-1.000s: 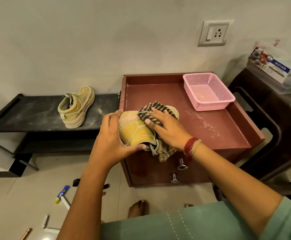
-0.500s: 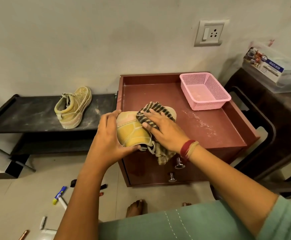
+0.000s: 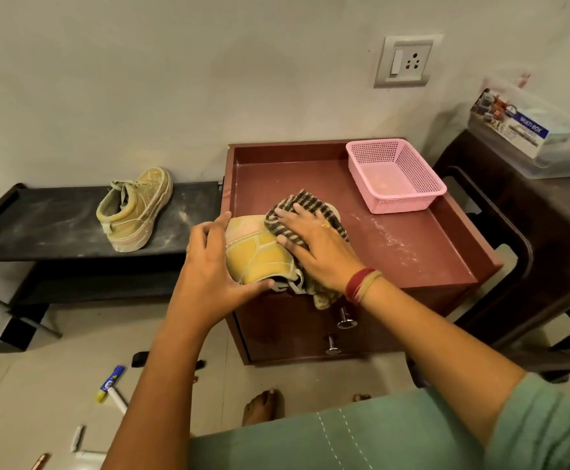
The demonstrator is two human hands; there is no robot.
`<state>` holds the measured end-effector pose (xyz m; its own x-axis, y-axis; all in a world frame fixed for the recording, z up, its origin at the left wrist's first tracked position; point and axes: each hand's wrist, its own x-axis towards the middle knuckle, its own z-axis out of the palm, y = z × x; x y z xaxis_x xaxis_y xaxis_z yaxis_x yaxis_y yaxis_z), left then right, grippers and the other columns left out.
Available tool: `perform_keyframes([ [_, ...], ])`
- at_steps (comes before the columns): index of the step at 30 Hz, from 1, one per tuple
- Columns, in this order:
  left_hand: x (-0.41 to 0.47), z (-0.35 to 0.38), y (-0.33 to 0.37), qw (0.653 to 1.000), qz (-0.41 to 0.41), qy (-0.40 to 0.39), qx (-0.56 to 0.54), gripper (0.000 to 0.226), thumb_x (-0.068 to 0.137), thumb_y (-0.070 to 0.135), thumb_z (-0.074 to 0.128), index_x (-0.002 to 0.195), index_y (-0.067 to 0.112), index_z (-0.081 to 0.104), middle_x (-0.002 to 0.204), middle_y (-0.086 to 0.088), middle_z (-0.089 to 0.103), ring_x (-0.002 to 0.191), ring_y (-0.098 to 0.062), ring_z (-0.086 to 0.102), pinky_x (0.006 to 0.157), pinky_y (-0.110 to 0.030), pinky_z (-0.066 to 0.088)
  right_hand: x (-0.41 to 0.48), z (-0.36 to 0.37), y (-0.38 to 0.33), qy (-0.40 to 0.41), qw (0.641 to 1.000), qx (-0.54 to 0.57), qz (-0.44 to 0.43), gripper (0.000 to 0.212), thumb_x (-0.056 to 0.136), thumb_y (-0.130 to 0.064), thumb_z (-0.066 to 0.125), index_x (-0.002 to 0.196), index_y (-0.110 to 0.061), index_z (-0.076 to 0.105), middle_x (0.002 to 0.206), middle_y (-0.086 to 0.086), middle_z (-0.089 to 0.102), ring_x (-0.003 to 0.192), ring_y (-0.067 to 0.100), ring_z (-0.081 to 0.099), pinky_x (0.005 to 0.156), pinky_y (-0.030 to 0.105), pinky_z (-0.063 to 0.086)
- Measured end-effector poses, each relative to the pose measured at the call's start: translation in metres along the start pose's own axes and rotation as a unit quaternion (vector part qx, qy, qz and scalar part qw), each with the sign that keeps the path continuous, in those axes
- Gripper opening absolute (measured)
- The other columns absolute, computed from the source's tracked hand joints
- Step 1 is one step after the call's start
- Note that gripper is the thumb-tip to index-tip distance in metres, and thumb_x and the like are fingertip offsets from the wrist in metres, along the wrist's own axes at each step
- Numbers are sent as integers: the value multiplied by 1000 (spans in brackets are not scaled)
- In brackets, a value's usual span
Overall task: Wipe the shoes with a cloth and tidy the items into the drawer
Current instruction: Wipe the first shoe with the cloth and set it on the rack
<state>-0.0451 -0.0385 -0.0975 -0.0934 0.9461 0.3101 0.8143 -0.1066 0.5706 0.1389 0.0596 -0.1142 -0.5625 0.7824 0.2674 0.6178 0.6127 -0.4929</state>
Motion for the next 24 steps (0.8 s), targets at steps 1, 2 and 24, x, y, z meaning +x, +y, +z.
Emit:
perform_keyframes([
  [1,0,0,-1,1000,-2,-1,-1,121,52,62,78,149,16,23,136,-5,32,125,-18,37,98,-33,39,2,-3,6,11,1000,3,22,54,96,-50,32,143,-22,34,152,-6,28,143,14,14,118,44,7],
  [2,0,-1,-2,1000,-4,-3,-2,120,54,59,80,150,16,22,137,-5,30,126,-17,36,98,-32,38,4,-7,9,29,997,17,64,55,96,-50,31,143,-22,33,153,-7,25,144,15,11,117,47,8],
  [24,3,-2,0,995,-49,-69,62,127,51,70,74,152,29,10,157,1,-5,145,-33,2,112,-54,23,1,-14,19,24,989,89,114,51,97,-41,39,139,-13,41,145,-3,36,138,13,24,114,32,15],
])
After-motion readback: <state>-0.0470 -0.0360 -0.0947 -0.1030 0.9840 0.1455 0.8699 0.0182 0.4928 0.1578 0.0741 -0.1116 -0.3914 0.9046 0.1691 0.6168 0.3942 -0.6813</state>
